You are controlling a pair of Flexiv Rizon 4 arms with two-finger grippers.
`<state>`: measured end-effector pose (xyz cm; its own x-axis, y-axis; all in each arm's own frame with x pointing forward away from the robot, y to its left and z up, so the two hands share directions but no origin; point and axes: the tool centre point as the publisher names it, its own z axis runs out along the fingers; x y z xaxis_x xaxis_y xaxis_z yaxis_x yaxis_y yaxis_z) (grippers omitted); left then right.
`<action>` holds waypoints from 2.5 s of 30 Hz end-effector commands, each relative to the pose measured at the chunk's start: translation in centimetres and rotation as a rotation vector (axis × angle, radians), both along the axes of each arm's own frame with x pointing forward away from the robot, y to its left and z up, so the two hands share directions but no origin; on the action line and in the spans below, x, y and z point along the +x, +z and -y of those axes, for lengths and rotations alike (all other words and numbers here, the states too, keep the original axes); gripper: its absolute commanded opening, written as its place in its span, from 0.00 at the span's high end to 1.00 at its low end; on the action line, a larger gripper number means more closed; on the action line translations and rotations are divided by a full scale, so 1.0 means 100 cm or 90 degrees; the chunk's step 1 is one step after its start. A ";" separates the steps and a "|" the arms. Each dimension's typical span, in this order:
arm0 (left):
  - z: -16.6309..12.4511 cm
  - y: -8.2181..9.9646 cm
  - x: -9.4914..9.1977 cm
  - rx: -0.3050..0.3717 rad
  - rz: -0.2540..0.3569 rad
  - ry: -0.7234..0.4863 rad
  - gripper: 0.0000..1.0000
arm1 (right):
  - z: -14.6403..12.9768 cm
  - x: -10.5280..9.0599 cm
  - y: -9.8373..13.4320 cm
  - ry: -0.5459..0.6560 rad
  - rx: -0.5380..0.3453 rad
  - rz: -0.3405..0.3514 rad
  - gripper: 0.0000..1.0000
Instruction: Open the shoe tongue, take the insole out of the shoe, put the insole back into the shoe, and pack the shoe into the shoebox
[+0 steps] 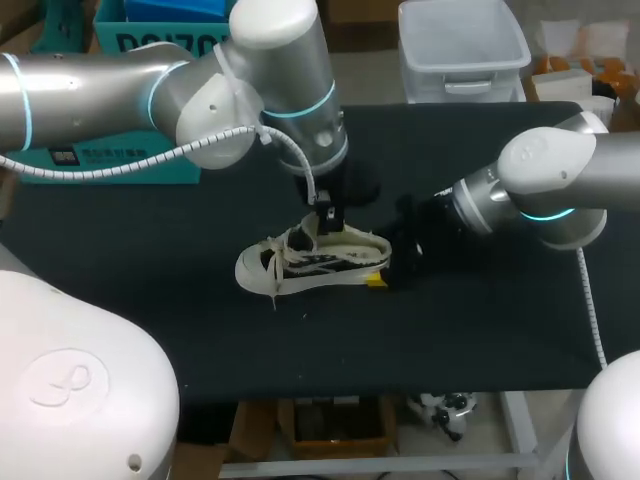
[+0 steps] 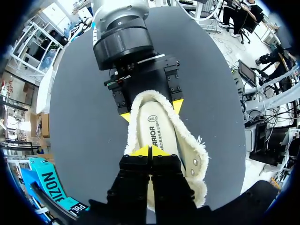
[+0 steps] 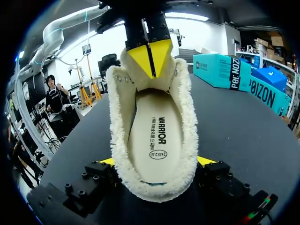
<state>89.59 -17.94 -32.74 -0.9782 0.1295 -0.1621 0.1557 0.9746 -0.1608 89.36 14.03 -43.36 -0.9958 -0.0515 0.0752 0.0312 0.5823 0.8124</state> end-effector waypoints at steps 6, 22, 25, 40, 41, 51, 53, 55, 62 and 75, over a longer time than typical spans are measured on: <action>-0.007 -0.022 -0.003 0.044 -0.103 -0.034 1.00 | -0.001 -0.002 -0.009 0.001 0.002 0.000 1.00; -0.009 -0.051 -0.016 0.087 -0.217 -0.018 1.00 | -0.001 -0.002 -0.009 0.001 0.002 0.000 1.00; -0.012 -0.053 -0.022 0.089 -0.221 -0.014 1.00 | -0.001 -0.002 -0.009 0.001 0.002 0.000 1.00; -0.014 -0.087 -0.045 0.118 -0.200 0.018 1.00 | -0.001 -0.002 -0.009 0.001 0.002 0.000 1.00; -0.015 -0.088 -0.044 0.119 -0.200 0.018 1.00 | -0.001 -0.002 -0.009 0.001 0.002 0.000 1.00; -0.023 -0.086 -0.047 0.139 -0.190 0.044 1.00 | -0.001 -0.002 -0.009 0.001 0.002 0.000 1.00; -0.024 -0.085 -0.048 0.141 -0.186 0.045 1.00 | -0.001 -0.002 -0.009 0.001 0.002 0.000 1.00; -0.024 -0.089 -0.051 0.147 -0.184 0.044 1.00 | -0.001 -0.002 -0.009 0.001 0.002 0.000 1.00; -0.027 -0.105 -0.051 0.148 -0.176 0.054 0.79 | -0.001 -0.002 -0.009 0.001 0.002 0.000 1.00; -0.029 -0.140 -0.040 0.136 -0.096 0.076 0.66 | -0.001 -0.002 -0.009 0.001 0.002 0.000 1.00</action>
